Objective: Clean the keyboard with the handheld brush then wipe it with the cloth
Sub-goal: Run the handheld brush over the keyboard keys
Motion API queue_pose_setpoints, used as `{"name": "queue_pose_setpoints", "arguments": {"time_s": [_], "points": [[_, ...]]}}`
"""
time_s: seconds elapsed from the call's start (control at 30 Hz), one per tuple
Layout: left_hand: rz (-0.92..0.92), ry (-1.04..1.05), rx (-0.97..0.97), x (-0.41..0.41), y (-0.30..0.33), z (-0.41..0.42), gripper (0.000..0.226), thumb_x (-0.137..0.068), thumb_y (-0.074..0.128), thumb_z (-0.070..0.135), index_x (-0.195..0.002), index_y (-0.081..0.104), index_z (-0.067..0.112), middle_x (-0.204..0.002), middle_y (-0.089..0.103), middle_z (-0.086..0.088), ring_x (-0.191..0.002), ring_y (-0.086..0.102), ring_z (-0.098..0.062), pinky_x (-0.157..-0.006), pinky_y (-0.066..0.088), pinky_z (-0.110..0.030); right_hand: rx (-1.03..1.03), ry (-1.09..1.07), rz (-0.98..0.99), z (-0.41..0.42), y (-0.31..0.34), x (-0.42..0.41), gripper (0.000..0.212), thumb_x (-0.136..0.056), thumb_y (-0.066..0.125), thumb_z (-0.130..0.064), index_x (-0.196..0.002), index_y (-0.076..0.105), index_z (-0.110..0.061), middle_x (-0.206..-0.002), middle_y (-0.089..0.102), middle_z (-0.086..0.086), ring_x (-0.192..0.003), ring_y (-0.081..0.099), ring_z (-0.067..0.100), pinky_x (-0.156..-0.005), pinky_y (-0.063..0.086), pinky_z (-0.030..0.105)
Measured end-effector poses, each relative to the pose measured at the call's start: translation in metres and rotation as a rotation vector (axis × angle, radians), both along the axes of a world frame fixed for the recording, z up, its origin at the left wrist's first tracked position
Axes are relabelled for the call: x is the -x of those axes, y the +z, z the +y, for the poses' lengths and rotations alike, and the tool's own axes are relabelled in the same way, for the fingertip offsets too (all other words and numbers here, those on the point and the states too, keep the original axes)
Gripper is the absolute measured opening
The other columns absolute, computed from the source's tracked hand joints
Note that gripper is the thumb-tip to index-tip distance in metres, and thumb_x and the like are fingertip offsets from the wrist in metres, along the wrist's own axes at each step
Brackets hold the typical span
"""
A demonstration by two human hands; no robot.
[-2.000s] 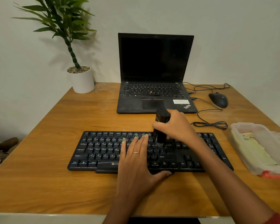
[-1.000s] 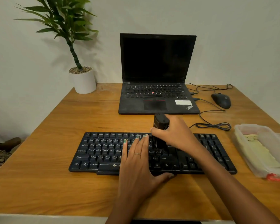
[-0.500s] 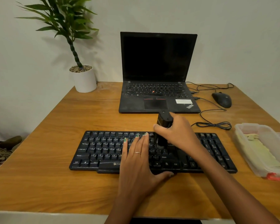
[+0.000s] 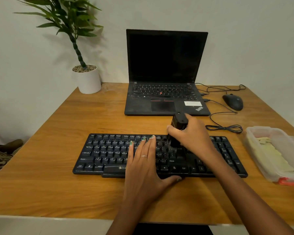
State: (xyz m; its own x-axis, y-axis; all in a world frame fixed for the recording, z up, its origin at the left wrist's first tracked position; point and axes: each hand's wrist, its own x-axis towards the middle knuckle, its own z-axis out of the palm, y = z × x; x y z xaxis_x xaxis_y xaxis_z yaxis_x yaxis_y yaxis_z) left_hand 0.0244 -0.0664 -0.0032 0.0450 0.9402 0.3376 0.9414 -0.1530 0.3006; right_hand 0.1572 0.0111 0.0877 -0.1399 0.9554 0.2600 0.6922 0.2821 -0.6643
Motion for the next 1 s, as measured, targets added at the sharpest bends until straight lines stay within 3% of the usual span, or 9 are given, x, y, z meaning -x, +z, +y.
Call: {"name": "queue_pose_setpoints", "arguments": {"time_s": [0.07, 0.13, 0.3, 0.43, 0.57, 0.73, 0.83, 0.9, 1.0], "points": [[-0.012, -0.001, -0.006, 0.000, 0.000, 0.000, 0.115, -0.066, 0.036, 0.094, -0.146, 0.035, 0.011, -0.144, 0.047, -0.002, -0.135, 0.041, -0.020, -0.117, 0.005, -0.042, 0.011, 0.094, 0.018, -0.008, -0.001, 0.003, 0.024, -0.080, 0.069, -0.030, -0.076, 0.057, -0.009, -0.066, 0.060, 0.003, -0.058, 0.057, 0.018, -0.051, 0.044, 0.027], [-0.021, -0.007, -0.008, 0.000, 0.000, 0.001, 0.113, -0.066, 0.037, 0.093, -0.145, 0.036, 0.012, -0.144, 0.047, -0.001, -0.135, 0.040, -0.019, -0.117, 0.005, -0.042, 0.094, 0.222, 0.007, -0.018, -0.001, 0.006, 0.026, -0.080, 0.070, -0.031, -0.076, 0.058, -0.008, -0.067, 0.062, 0.007, -0.058, 0.058, 0.023, -0.051, 0.047, 0.033], [-0.011, -0.008, 0.006, 0.000, 0.002, -0.001, 0.115, -0.066, 0.034, 0.094, -0.146, 0.036, 0.010, -0.144, 0.047, -0.003, -0.134, 0.042, -0.021, -0.117, 0.002, -0.040, -0.008, -0.010, 0.031, -0.006, -0.004, -0.005, 0.024, -0.081, 0.069, -0.031, -0.079, 0.058, -0.009, -0.072, 0.064, 0.005, -0.065, 0.062, 0.021, -0.057, 0.051, 0.034], [-0.044, -0.034, -0.035, 0.004, 0.005, -0.003, 0.113, -0.067, 0.033, 0.094, -0.146, 0.036, 0.014, -0.145, 0.047, 0.000, -0.135, 0.040, -0.018, -0.117, 0.001, -0.043, -0.049, 0.075, -0.078, -0.014, -0.008, -0.001, 0.024, -0.081, 0.068, -0.034, -0.074, 0.056, -0.014, -0.065, 0.057, -0.003, -0.060, 0.053, 0.012, -0.049, 0.036, 0.018], [0.065, 0.014, -0.057, 0.030, 0.006, -0.006, 0.109, -0.068, 0.028, 0.095, -0.142, 0.045, 0.017, -0.142, 0.051, -0.001, -0.132, 0.045, -0.022, -0.115, 0.010, -0.052, 0.014, -0.002, 0.043, -0.005, -0.006, -0.014, 0.026, -0.080, 0.069, -0.033, -0.074, 0.055, -0.012, -0.070, 0.062, 0.004, -0.065, 0.062, 0.020, -0.054, 0.050, 0.031], [0.085, 0.080, 0.053, 0.055, 0.005, -0.009, 0.115, -0.063, 0.025, 0.099, -0.145, 0.041, 0.020, -0.148, 0.042, 0.005, -0.140, 0.032, -0.018, -0.115, 0.007, -0.056, 0.010, 0.127, 0.070, -0.026, -0.012, 0.001, 0.022, -0.082, 0.068, -0.032, -0.075, 0.055, -0.016, -0.068, 0.058, 0.002, -0.060, 0.053, 0.016, -0.050, 0.040, 0.022], [0.099, 0.082, 0.067, 0.051, 0.001, -0.010, 0.110, -0.067, 0.024, 0.097, -0.142, 0.047, 0.020, -0.143, 0.048, 0.003, -0.137, 0.038, -0.020, -0.113, 0.015, -0.059, 0.020, 0.050, 0.089, -0.020, -0.012, -0.005, 0.022, -0.082, 0.068, -0.032, -0.075, 0.054, -0.017, -0.070, 0.059, 0.002, -0.065, 0.058, 0.020, -0.053, 0.046, 0.027], [0.107, 0.088, 0.047, 0.048, 0.000, -0.010, 0.108, -0.069, 0.024, 0.096, -0.140, 0.050, 0.019, -0.141, 0.051, 0.003, -0.135, 0.042, -0.022, -0.112, 0.017, -0.058, -0.045, -0.048, 0.102, -0.017, -0.013, -0.010, 0.025, -0.082, 0.069, -0.032, -0.071, 0.052, -0.017, -0.066, 0.057, 0.000, -0.064, 0.058, 0.021, -0.049, 0.042, 0.023], [0.097, 0.103, 0.022, 0.045, -0.001, -0.010, 0.106, -0.070, 0.024, 0.095, -0.141, 0.049, 0.020, -0.142, 0.050, 0.003, -0.136, 0.039, -0.021, -0.115, 0.011, -0.052, -0.013, 0.070, 0.096, -0.025, -0.016, -0.004, 0.023, -0.082, 0.069, -0.032, -0.072, 0.053, -0.020, -0.065, 0.055, -0.002, -0.059, 0.054, 0.017, -0.047, 0.038, 0.020]]}}
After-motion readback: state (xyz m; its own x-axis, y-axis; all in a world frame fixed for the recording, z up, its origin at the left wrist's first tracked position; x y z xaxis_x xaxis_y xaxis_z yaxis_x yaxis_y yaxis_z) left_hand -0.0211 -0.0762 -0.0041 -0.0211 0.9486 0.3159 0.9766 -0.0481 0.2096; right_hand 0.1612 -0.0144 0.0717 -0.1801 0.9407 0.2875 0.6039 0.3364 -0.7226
